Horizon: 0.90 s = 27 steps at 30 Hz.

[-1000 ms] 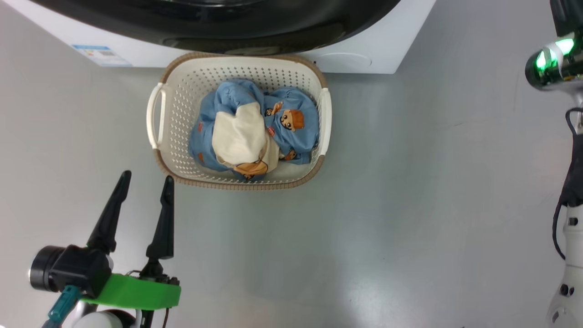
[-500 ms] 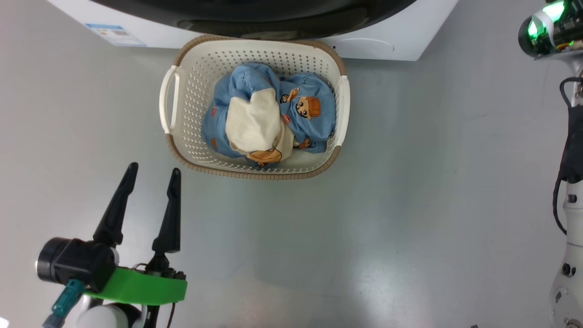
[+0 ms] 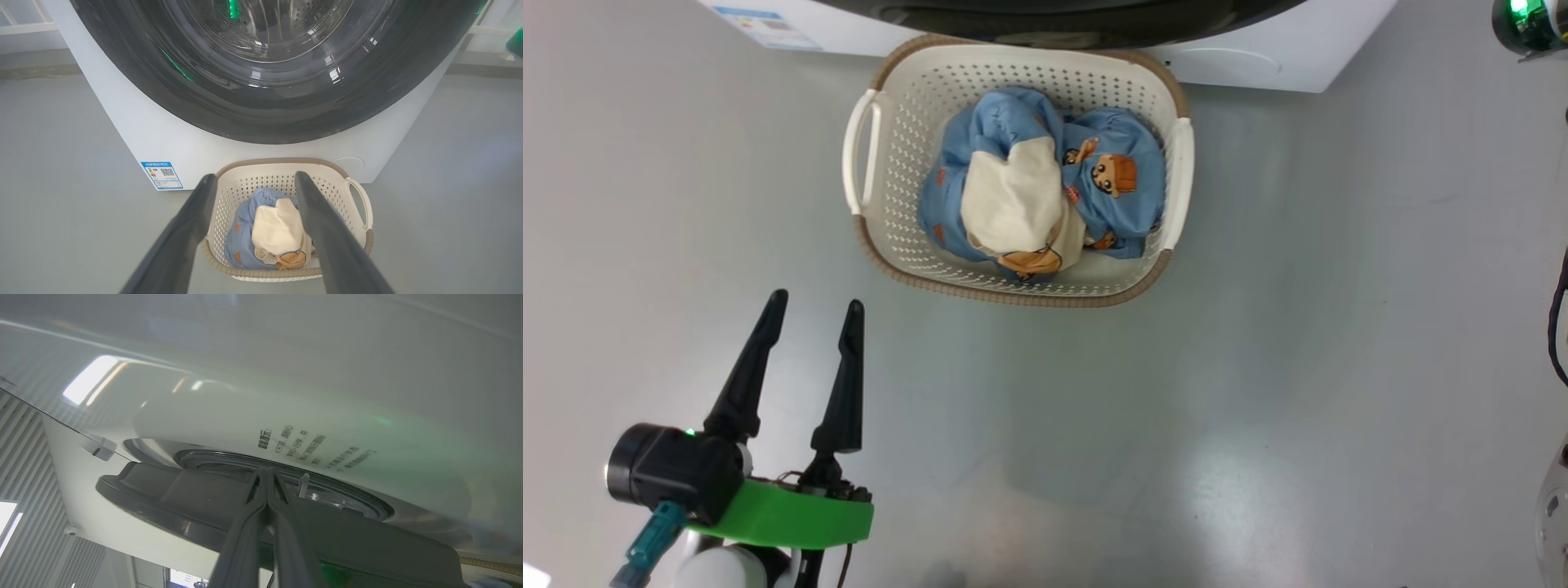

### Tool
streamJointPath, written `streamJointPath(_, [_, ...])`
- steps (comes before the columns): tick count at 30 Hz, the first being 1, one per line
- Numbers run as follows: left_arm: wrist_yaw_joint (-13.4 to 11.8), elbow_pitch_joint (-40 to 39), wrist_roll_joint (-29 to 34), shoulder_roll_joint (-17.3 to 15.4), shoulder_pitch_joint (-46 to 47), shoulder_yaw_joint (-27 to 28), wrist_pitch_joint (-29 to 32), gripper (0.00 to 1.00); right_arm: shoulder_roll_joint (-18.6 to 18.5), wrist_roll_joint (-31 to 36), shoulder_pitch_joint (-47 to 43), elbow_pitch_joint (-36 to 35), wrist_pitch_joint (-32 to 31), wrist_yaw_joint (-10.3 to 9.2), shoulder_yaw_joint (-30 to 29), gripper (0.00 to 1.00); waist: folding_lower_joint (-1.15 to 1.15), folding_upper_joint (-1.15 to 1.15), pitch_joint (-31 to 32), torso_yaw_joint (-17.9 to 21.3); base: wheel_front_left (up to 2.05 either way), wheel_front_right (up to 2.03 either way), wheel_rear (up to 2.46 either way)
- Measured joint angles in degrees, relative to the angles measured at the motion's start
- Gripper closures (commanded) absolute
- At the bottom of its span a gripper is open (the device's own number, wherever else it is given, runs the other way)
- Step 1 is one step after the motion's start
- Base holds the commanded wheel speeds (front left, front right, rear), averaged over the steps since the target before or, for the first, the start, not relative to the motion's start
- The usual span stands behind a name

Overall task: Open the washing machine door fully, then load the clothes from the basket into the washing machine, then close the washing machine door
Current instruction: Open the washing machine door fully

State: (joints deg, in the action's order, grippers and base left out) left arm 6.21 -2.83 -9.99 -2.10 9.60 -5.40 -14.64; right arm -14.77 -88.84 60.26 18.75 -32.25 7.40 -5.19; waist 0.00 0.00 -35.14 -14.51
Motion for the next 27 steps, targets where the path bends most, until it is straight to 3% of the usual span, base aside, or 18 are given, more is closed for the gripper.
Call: streamJointPath(27, [-2.18, -1.44, -2.54, 0.18, -0.34, -3.00, 0.00, 0.00, -3.81, 0.00, 2.28, -0.18, -0.51, 0.00, 2.97, 1.00, 0.00, 0.00, -2.38, -4.02, 0.00, 0.00, 0.00])
